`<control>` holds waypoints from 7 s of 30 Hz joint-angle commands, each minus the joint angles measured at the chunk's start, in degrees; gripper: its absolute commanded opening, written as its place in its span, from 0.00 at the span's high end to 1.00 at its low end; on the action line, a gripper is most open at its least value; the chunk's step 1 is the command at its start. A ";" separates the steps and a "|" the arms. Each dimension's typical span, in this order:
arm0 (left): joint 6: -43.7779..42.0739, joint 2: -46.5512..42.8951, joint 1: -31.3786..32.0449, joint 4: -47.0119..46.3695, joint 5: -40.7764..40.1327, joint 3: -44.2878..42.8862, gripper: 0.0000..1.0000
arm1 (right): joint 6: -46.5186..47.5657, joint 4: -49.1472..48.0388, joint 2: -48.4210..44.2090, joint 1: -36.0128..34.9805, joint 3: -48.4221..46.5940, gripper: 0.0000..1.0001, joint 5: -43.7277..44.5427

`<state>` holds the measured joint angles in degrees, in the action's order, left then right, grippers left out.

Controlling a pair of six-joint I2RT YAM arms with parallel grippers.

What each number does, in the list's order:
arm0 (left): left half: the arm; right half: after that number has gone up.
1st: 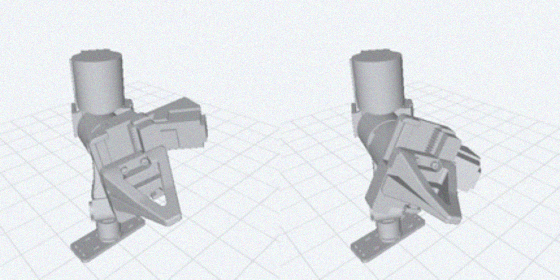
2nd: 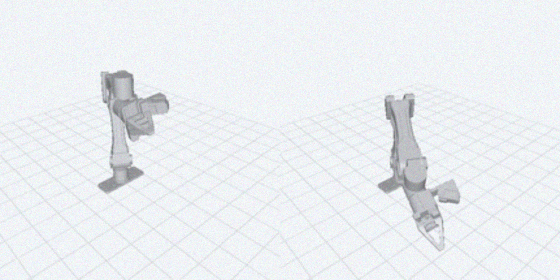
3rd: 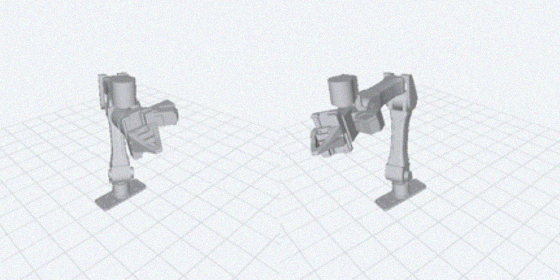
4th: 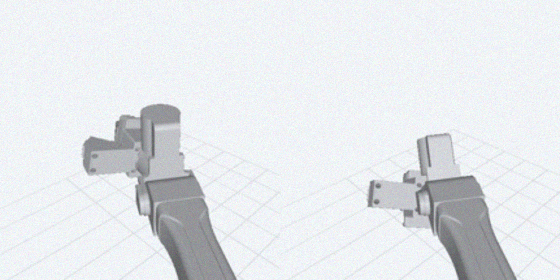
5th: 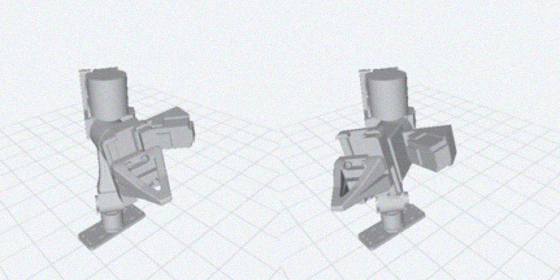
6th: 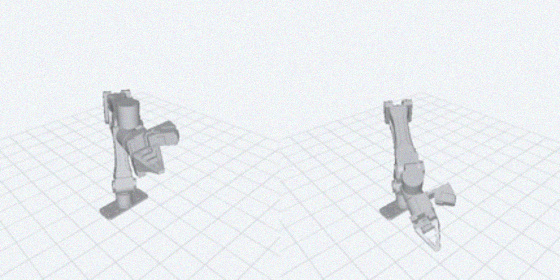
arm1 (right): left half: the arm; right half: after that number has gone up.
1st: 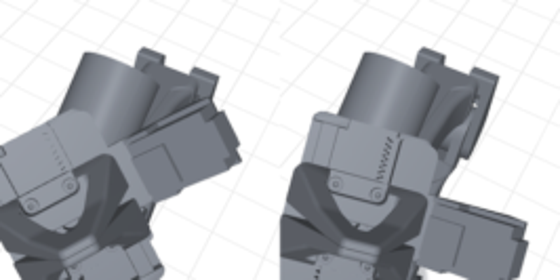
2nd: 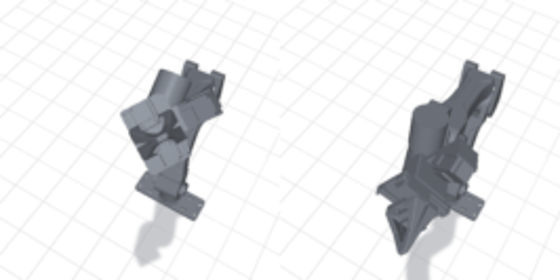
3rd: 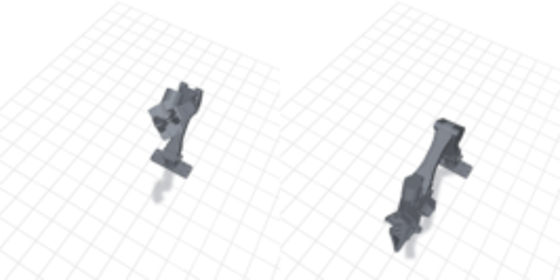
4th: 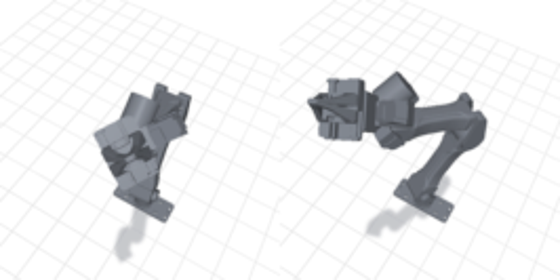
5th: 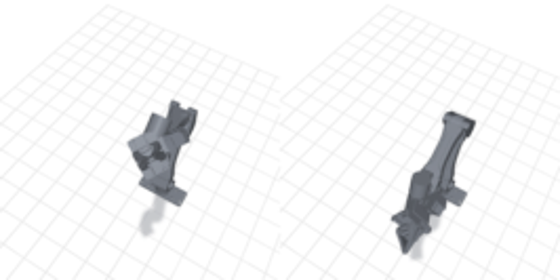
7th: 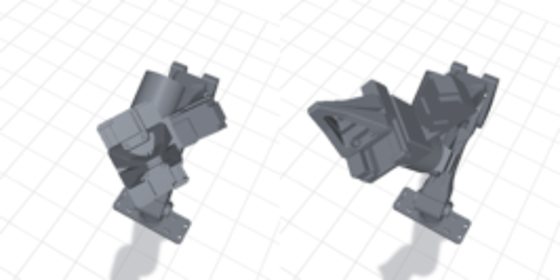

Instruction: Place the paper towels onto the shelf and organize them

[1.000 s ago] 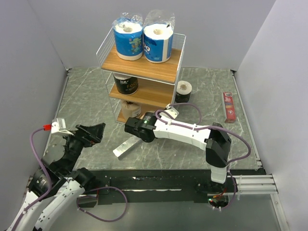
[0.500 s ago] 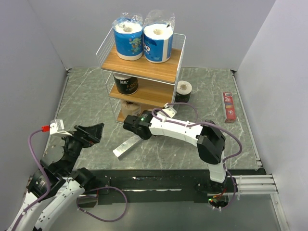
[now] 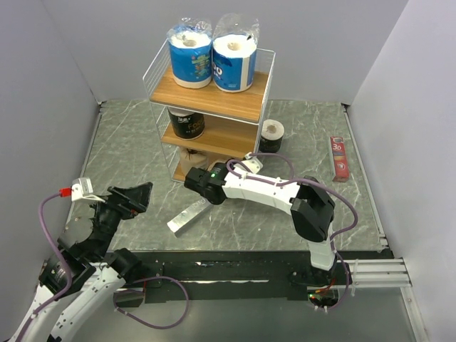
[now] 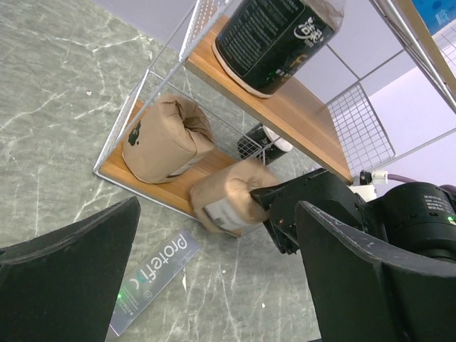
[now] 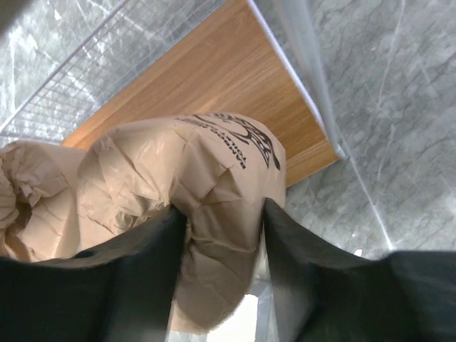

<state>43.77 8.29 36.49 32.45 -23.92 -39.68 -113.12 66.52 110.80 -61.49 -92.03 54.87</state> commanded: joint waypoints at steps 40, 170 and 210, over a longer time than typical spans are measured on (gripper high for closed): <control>0.44 -2.93 2.44 0.34 -4.29 -0.31 0.04 | 16.42 23.48 -21.50 -17.52 13.97 0.30 22.29; 1.50 -2.85 2.45 1.13 -6.14 -0.48 0.03 | 83.76 -27.05 -62.38 28.75 44.75 0.48 -42.02; 0.09 0.41 2.62 -0.01 -3.24 -0.31 0.04 | 75.42 -43.14 4.51 58.51 -4.04 0.24 -65.50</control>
<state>44.66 7.60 38.83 34.52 -28.08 -39.64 -37.85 25.45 114.39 -3.20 -94.24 -8.84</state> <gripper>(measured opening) 0.967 0.765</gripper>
